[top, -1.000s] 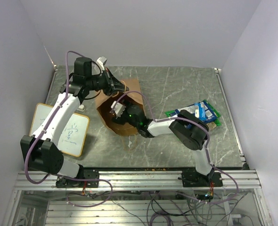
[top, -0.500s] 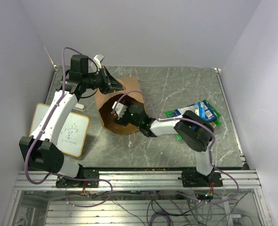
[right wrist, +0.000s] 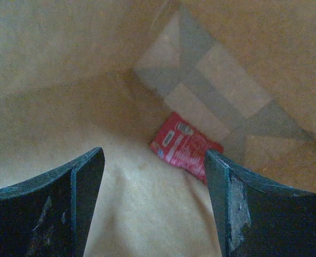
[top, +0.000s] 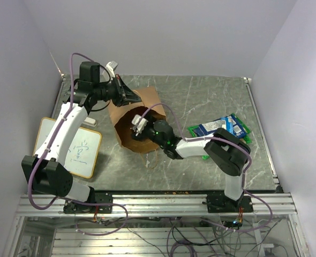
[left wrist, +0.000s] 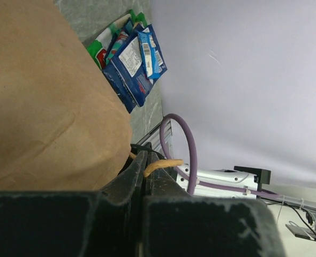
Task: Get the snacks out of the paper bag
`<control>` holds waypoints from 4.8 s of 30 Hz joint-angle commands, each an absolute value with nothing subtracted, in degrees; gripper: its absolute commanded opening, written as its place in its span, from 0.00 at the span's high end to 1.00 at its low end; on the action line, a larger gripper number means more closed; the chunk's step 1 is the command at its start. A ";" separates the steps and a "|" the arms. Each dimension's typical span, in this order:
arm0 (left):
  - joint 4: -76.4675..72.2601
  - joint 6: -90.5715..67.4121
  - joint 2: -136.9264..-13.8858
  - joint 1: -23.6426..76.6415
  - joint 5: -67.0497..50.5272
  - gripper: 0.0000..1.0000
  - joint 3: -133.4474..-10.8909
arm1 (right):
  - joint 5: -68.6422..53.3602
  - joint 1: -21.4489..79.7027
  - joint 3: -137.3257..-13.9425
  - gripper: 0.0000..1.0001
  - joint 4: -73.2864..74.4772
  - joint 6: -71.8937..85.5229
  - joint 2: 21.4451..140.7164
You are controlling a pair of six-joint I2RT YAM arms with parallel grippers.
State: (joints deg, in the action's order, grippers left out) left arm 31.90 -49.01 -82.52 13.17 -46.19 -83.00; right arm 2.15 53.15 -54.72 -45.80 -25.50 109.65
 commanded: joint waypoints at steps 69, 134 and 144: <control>33.86 -48.08 -80.16 17.34 -39.03 0.93 -83.50 | 9.46 46.79 -89.93 0.94 -22.00 -29.64 136.73; 32.83 -44.85 -83.04 14.56 -40.55 0.93 -82.21 | 16.20 47.54 -88.30 0.37 -17.69 0.81 135.56; 34.79 -43.90 -81.32 12.95 -40.43 0.93 -80.85 | 9.22 45.96 -86.76 1.00 -17.24 -2.68 133.20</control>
